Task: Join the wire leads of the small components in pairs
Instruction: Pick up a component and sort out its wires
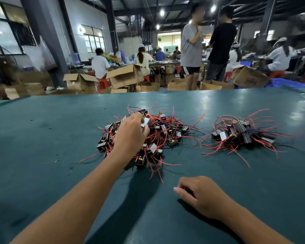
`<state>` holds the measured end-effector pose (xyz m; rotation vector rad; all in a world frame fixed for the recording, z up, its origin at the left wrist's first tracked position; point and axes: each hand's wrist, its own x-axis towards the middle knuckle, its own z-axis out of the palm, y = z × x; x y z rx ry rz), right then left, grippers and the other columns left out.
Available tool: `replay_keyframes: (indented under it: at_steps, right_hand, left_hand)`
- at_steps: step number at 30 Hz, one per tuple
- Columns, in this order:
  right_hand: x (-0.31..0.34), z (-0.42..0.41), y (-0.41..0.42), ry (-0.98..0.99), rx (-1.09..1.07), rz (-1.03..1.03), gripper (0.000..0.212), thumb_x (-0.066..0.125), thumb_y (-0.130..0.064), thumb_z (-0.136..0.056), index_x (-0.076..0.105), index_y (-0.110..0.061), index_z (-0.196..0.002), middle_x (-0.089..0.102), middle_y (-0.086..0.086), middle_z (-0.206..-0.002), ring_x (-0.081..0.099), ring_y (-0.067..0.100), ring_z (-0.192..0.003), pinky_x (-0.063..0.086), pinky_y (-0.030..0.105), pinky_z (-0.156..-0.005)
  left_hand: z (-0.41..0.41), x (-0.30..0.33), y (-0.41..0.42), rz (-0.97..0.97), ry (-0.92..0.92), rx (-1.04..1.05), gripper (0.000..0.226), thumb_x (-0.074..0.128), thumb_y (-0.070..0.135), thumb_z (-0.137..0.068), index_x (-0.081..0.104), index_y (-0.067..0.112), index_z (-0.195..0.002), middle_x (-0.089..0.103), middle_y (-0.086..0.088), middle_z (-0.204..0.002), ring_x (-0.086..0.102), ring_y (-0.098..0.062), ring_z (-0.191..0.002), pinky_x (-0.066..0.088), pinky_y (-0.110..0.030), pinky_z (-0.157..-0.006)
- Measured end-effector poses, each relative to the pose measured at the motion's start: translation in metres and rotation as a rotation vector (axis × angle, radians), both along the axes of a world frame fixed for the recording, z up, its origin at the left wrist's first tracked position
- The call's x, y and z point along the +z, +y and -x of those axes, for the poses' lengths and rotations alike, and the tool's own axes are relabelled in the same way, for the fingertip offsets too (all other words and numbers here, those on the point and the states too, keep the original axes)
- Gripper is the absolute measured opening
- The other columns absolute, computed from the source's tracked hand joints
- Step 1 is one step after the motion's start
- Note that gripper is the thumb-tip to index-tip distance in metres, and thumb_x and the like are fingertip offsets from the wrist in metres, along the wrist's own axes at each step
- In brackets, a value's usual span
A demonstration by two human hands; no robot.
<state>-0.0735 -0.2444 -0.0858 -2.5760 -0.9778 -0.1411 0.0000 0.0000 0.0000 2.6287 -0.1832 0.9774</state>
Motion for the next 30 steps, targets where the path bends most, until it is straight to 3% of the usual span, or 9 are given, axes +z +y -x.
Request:
replay_keyframes:
  at_steps: [5, 8, 12, 16, 20, 23, 26, 30]
  right_hand:
    - [-0.002, -0.001, -0.001, 0.031, 0.014, -0.053, 0.03, 0.042, -0.05, -0.099, 0.053, -0.027, -0.084, 0.054, -0.011, -0.069, 0.051, 0.014, -0.067, 0.039, 0.031, -0.065]
    - [0.0, -0.001, -0.002, 0.057, 0.02, -0.073, 0.029, 0.045, -0.049, -0.099, 0.055, -0.027, -0.084, 0.052, -0.013, -0.067, 0.051, 0.012, -0.067, 0.04, 0.03, -0.066]
    - [0.0, -0.003, -0.001, 0.056, 0.028, -0.064, 0.025, 0.046, -0.048, -0.1, 0.052, -0.031, -0.082, 0.044, -0.017, -0.06, 0.042, -0.001, -0.058, 0.031, 0.022, -0.061]
    - [0.001, -0.003, -0.002, 0.055, 0.018, -0.047, 0.027, 0.044, -0.049, -0.1, 0.055, -0.029, -0.086, 0.045, -0.017, -0.062, 0.042, 0.0, -0.059, 0.031, 0.023, -0.061]
    - [-0.001, -0.004, -0.002, 0.048, 0.024, -0.051, 0.027, 0.045, -0.049, -0.099, 0.056, -0.028, -0.087, 0.043, -0.019, -0.06, 0.042, -0.005, -0.057, 0.028, 0.022, -0.061]
    - [-0.002, -0.005, -0.003, 0.041, 0.028, -0.061, 0.027, 0.044, -0.05, -0.099, 0.056, -0.029, -0.086, 0.045, -0.018, -0.061, 0.043, -0.002, -0.058, 0.031, 0.022, -0.06]
    - [-0.003, -0.005, -0.003, 0.054, 0.025, -0.081, 0.028, 0.044, -0.052, -0.098, 0.055, -0.03, -0.085, 0.047, -0.017, -0.061, 0.045, 0.001, -0.059, 0.036, 0.025, -0.061]
    - [-0.003, -0.005, -0.004, 0.065, 0.021, -0.088, 0.026, 0.044, -0.053, -0.097, 0.051, -0.034, -0.081, 0.049, -0.016, -0.063, 0.046, 0.004, -0.062, 0.039, 0.025, -0.062]
  left_hand:
    - [-0.049, 0.013, -0.001, -0.219, 0.25, 0.249, 0.046, 0.058, 0.05, -0.094, 0.053, 0.008, -0.114, 0.061, -0.01, -0.114, 0.057, -0.031, -0.108, 0.048, -0.04, -0.09]
    - [-0.058, 0.001, -0.002, -0.255, 0.31, 0.269, 0.045, 0.063, 0.046, -0.092, 0.054, 0.009, -0.116, 0.062, -0.011, -0.118, 0.059, -0.032, -0.111, 0.047, -0.041, -0.092]
    - [-0.061, 0.002, -0.002, -0.139, 0.281, 0.246, 0.03, 0.068, 0.035, -0.09, 0.057, 0.012, -0.104, 0.063, -0.008, -0.105, 0.062, -0.03, -0.1, 0.05, -0.042, -0.089]
    - [-0.051, 0.012, 0.003, 0.11, 0.172, 0.171, 0.02, 0.071, 0.03, -0.087, 0.06, 0.014, -0.091, 0.063, -0.005, -0.095, 0.06, -0.027, -0.089, 0.051, -0.041, -0.08]
    - [-0.041, 0.007, 0.009, 0.183, 0.025, 0.115, 0.022, 0.073, 0.026, -0.089, 0.059, 0.011, -0.097, 0.063, -0.006, -0.097, 0.058, -0.025, -0.091, 0.049, -0.04, -0.081]
    - [-0.043, 0.003, 0.01, 0.247, 0.019, 0.055, 0.023, 0.071, 0.023, -0.092, 0.055, 0.009, -0.101, 0.064, -0.008, -0.094, 0.059, -0.027, -0.087, 0.051, -0.044, -0.081]
    - [-0.05, 0.006, 0.011, 0.39, 0.187, -0.003, 0.036, 0.074, 0.026, -0.09, 0.054, 0.007, -0.113, 0.064, -0.006, -0.1, 0.061, -0.025, -0.089, 0.052, -0.041, -0.083]
    - [-0.061, 0.009, 0.012, 0.263, 0.445, -0.063, 0.041, 0.08, 0.026, -0.084, 0.06, 0.008, -0.115, 0.067, -0.006, -0.102, 0.063, -0.026, -0.094, 0.051, -0.039, -0.086]
